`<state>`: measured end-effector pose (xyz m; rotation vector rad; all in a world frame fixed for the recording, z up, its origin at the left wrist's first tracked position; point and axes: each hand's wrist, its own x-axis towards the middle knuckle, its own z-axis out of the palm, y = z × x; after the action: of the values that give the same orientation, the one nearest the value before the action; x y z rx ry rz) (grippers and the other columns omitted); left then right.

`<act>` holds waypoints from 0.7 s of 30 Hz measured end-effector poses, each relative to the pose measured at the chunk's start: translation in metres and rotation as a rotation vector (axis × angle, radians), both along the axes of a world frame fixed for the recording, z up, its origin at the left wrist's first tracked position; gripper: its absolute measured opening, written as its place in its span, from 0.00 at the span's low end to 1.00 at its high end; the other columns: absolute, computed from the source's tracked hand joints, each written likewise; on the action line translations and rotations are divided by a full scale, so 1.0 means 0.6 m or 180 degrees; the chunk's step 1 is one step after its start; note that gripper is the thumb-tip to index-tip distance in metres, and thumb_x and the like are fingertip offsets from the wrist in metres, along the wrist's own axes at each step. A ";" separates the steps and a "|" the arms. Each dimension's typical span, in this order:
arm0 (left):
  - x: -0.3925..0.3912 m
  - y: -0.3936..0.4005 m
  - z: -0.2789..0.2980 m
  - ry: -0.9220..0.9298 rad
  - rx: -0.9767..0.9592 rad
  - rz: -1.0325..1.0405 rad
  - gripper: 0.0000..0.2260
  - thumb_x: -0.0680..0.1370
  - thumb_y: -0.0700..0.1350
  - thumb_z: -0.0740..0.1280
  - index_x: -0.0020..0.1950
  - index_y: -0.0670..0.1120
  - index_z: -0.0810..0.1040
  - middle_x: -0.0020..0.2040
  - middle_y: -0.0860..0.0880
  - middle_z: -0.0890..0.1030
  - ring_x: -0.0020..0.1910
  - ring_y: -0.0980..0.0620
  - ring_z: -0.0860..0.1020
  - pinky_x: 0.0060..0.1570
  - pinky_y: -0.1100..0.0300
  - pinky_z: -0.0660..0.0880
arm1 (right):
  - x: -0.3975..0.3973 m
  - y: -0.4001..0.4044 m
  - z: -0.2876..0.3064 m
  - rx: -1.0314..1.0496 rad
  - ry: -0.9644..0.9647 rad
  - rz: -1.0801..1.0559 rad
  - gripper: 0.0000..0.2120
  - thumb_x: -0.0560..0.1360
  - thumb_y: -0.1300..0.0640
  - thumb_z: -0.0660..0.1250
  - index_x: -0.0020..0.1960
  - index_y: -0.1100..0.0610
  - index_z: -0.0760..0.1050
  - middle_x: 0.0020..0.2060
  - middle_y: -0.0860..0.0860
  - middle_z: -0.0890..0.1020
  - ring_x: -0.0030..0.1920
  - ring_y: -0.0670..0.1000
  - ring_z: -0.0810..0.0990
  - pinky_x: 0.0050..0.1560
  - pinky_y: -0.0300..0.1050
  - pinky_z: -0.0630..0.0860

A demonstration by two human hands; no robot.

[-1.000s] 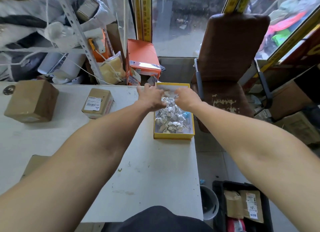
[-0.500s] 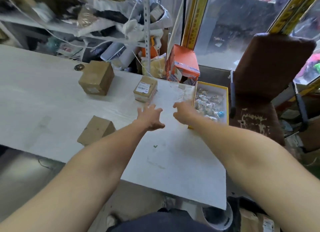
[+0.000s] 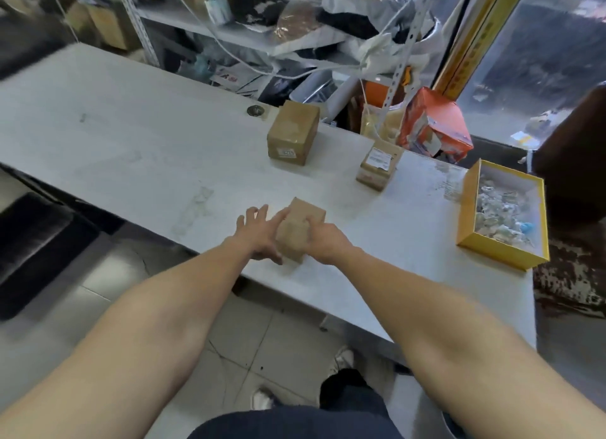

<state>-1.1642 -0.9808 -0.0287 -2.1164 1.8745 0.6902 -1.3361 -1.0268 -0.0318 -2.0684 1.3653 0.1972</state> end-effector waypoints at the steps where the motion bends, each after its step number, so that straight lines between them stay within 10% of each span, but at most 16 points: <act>1: 0.011 -0.002 -0.007 -0.0010 0.0036 -0.0045 0.55 0.66 0.59 0.78 0.80 0.62 0.41 0.78 0.42 0.54 0.76 0.36 0.50 0.73 0.42 0.54 | 0.013 0.002 -0.008 0.0091 0.0032 -0.0069 0.37 0.76 0.42 0.64 0.78 0.53 0.52 0.64 0.56 0.75 0.58 0.59 0.78 0.54 0.49 0.77; 7: 0.011 -0.044 -0.054 -0.0064 -0.0220 -0.0531 0.41 0.75 0.44 0.70 0.80 0.55 0.47 0.62 0.44 0.76 0.62 0.42 0.69 0.53 0.53 0.69 | 0.026 -0.013 -0.049 0.0307 0.0167 -0.0041 0.53 0.69 0.48 0.75 0.78 0.48 0.39 0.77 0.58 0.52 0.59 0.61 0.76 0.58 0.53 0.77; 21: -0.008 -0.366 0.022 -0.0070 -0.1314 -0.1094 0.32 0.76 0.47 0.68 0.78 0.51 0.58 0.54 0.43 0.81 0.61 0.40 0.69 0.54 0.49 0.67 | 0.013 -0.304 0.034 -0.0505 -0.0036 -0.0912 0.33 0.74 0.53 0.67 0.74 0.46 0.54 0.59 0.60 0.72 0.54 0.63 0.76 0.53 0.58 0.77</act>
<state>-1.1693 -1.2001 -0.0155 -1.9153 2.4532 0.2156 -1.3281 -1.2091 -0.0114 -1.9653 1.6971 -0.0466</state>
